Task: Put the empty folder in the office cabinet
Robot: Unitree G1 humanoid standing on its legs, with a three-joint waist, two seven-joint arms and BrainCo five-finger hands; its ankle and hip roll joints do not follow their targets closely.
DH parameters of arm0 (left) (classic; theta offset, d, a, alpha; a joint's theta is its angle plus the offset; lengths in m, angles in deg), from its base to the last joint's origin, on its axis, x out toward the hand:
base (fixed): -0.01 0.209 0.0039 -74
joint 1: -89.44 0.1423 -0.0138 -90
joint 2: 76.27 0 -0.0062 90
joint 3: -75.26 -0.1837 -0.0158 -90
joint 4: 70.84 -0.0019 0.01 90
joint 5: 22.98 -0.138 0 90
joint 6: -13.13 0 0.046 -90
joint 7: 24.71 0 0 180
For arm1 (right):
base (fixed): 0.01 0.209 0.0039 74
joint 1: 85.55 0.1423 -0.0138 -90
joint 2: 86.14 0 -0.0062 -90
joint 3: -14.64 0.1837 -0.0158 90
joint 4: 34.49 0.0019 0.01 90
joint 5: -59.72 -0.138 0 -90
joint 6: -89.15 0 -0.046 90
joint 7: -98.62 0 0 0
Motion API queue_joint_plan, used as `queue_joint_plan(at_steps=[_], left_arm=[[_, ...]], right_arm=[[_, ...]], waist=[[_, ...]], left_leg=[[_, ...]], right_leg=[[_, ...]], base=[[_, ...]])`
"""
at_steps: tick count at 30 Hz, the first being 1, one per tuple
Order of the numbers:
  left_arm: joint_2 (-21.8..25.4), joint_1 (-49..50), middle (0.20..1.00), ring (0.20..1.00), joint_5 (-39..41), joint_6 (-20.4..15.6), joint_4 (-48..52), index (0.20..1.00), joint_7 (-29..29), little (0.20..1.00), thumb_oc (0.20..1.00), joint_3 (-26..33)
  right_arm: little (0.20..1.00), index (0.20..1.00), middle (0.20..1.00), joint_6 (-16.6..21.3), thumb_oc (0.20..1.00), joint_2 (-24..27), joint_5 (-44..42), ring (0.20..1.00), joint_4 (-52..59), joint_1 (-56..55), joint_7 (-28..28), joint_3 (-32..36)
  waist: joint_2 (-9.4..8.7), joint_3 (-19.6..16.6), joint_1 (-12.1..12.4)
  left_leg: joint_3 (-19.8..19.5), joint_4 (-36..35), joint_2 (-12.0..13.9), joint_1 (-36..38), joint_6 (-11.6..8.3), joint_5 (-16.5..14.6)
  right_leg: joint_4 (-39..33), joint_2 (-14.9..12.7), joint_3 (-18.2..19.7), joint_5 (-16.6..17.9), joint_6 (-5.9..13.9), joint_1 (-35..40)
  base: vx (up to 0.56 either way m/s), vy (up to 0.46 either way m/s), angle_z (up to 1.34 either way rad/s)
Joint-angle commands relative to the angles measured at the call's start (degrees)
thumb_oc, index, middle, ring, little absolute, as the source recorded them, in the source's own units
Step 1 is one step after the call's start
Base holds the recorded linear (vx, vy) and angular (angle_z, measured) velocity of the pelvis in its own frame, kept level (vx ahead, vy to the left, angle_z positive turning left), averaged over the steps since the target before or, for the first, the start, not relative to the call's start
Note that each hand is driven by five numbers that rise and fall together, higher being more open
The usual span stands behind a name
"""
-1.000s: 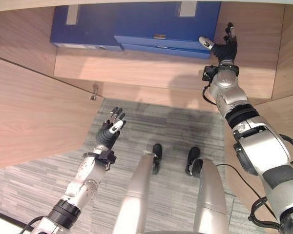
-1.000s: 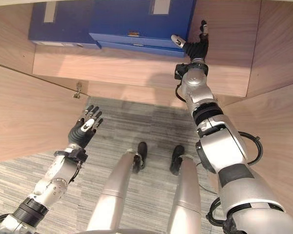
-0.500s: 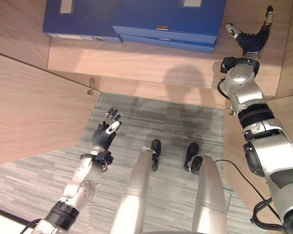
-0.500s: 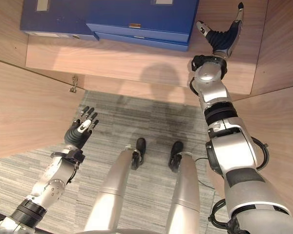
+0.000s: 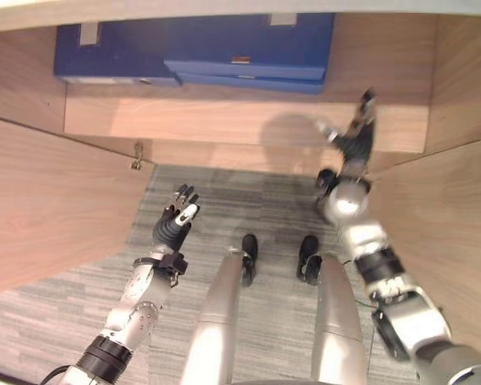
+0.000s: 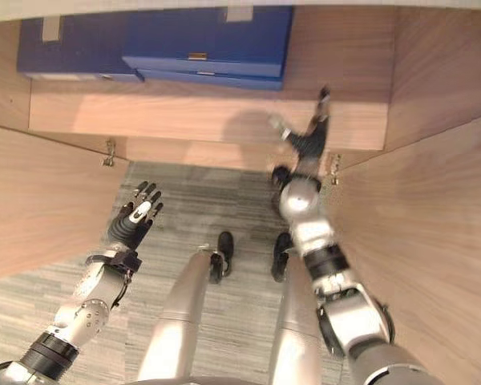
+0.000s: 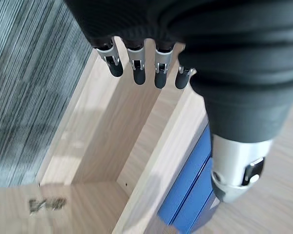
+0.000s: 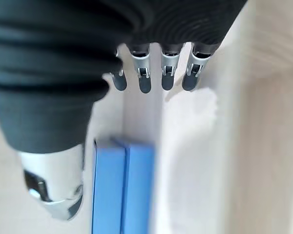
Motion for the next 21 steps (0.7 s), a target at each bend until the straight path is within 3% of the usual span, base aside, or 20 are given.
queue_joint_plan(at_steps=[1, 6, 10, 12, 13, 14, 21], left_arm=[[-0.35, 4.41, 1.0, 1.0, -2.22, -0.48, 0.28, 1.0, -0.18, 1.0, 1.0, 0.75], [-0.71, 6.67, 1.0, 1.0, -1.62, 0.57, -3.06, 1.0, 0.98, 1.0, 1.0, -0.8], [-1.53, 8.23, 1.0, 1.0, -2.19, 2.36, -8.48, 1.0, 2.59, 1.0, 1.0, -2.18], [-4.06, 9.19, 1.0, 1.0, -3.36, 4.45, -14.75, 1.0, 4.06, 1.0, 1.0, -1.78], [-5.78, 9.19, 1.0, 1.0, -4.97, 5.58, -19.24, 1.0, 4.83, 1.0, 1.0, -0.93], [-5.79, 9.18, 1.0, 1.0, -4.98, 5.57, -19.26, 1.0, 4.84, 1.0, 1.0, -0.93], [-13.33, 7.53, 1.0, 1.0, -12.5, 8.14, -40.94, 1.0, 5.78, 1.0, 1.0, 3.82]], right_arm=[[1.0, 1.0, 1.0, 3.25, 1.0, 0.51, -1.74, 1.0, 8.44, -3.85, 5.26, -2.1], [1.0, 1.0, 1.0, 3.01, 1.0, 2.71, -3.07, 1.0, 9.77, -11.18, 8.31, -3.15], [1.0, 1.0, 1.0, 2.03, 1.0, 4.67, -6.12, 1.0, 7.03, -15.97, 11.08, -2.82], [1.0, 1.0, 1.0, 0.61, 1.0, 5.12, -11.74, 1.0, 2.33, -19.98, 15.94, -3.47], [1.0, 1.0, 1.0, -0.78, 1.0, 4.94, -14.6, 1.0, -1.79, -21.22, 18.8, -4.39], [1.0, 1.0, 1.0, -0.78, 1.0, 4.95, -14.61, 1.0, -1.8, -21.21, 18.8, -4.39], [1.0, 1.0, 1.0, -5.29, 1.0, 1.87, -18.09, 1.0, -20.36, -23.78, 24.08, -5.23]], waist=[[0.05, -1.24, -0.93], [-0.99, -1.8, -2.6], [-1.93, -1.31, -4.07], [-2.54, -1.14, -4.68], [-2.65, -1.46, -4.77], [-2.64, -1.36, -4.78], [-3.45, -7.28, -4.05]], left_leg=[[-0.41, -7.36, 0.33, 1.43, 2.45, 2.33], [-0.86, -12.62, 1.01, 9.08, 1.95, 3.49], [-1.37, -22.05, 0.73, 22.41, 0.79, 6.13], [-1.72, -31.83, 0.44, 34.33, -0.38, 9.59], [-1.53, -37.58, 0.53, 38.84, -0.77, 13.1], [-1.54, -37.66, 0.53, 39.0, -0.78, 13.14], [-0.51, -56.5, 2.38, 54.92, -3.23, 20.9]], right_leg=[[-4.73, -0.4, -0.92, 1.08, 1.44, 4.82], [-10.06, 0.29, -1.65, 2.54, 2.52, 12.06], [-19.5, 1.3, -2.43, 5.13, 3.94, 24.85], [-28.96, 2.27, -3.27, 7.85, 4.91, 36.25], [-34.46, 3.07, -3.64, 10.62, 4.8, 40.56], [-34.53, 3.08, -3.65, 10.65, 4.8, 40.71], [-55.75, 6.59, -4.21, 16.74, 6.31, 57.19]], base=[[0.0, -0.014, -0.15], [0.01, -0.02, -0.11], [0.05, -0.023, -0.1], [0.09, -0.072, -0.16], [0.02, -0.06, -0.03], [0.0, -0.059, -0.06], [0.13, -0.071, -0.08]])
